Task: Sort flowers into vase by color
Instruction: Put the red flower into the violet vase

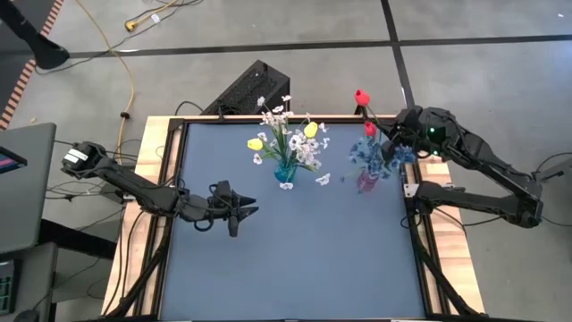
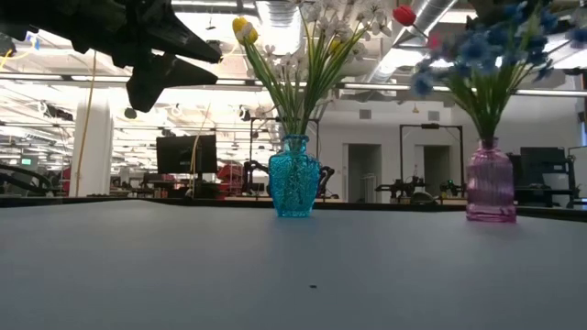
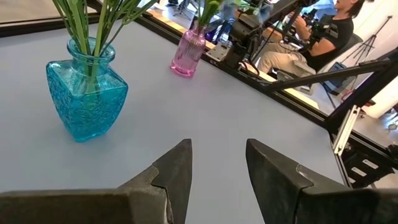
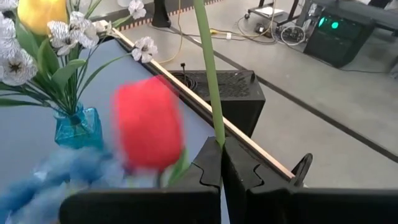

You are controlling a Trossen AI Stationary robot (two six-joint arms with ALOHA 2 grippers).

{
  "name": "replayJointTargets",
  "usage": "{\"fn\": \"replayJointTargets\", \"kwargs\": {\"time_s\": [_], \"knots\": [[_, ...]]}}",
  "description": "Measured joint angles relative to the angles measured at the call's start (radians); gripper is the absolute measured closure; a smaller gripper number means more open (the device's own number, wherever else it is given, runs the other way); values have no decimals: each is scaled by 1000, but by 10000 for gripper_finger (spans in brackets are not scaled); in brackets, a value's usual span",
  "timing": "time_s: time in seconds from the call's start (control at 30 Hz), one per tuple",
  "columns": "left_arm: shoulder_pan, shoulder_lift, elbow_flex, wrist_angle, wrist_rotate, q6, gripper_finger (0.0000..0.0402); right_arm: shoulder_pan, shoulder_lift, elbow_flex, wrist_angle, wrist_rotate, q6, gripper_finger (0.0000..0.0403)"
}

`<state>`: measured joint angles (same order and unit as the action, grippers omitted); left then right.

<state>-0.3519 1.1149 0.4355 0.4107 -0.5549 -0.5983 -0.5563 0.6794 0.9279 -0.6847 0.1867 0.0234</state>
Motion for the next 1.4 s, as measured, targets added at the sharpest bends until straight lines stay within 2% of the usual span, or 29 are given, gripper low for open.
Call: {"fn": "replayJointTargets", "kwargs": {"time_s": [0.27, 0.5, 0.6, 0.8, 1.0, 1.1, 1.17, 1.4], "knots": [[0, 0, 0, -5, -1, 1, 262, 0, -6, 0, -20, -1, -3, 378], [-1, 22, 0, 11, -11, 29, 262, 0, -6, 0, 30, -1, -12, 378], [-15, 97, 0, 58, -11, 18, 262, 1, -8, -18, 44, -1, -5, 378], [-46, 341, 37, 330, 6, 12, 262, 6, -35, -43, 81, 3, -11, 378], [-47, 531, 161, 365, 89, 11, 262, 4, -61, 28, 161, 116, -118, 378], [-45, 593, 221, 363, 122, 11, 262, 5, -75, 80, 197, 122, -145, 378], [-40, 616, 255, 366, 147, 8, 262, 13, -98, 118, 190, 83, -123, 378], [-1, 614, 267, 353, 196, -42, 262, 82, -243, 186, 196, -223, 73, 378]]}}
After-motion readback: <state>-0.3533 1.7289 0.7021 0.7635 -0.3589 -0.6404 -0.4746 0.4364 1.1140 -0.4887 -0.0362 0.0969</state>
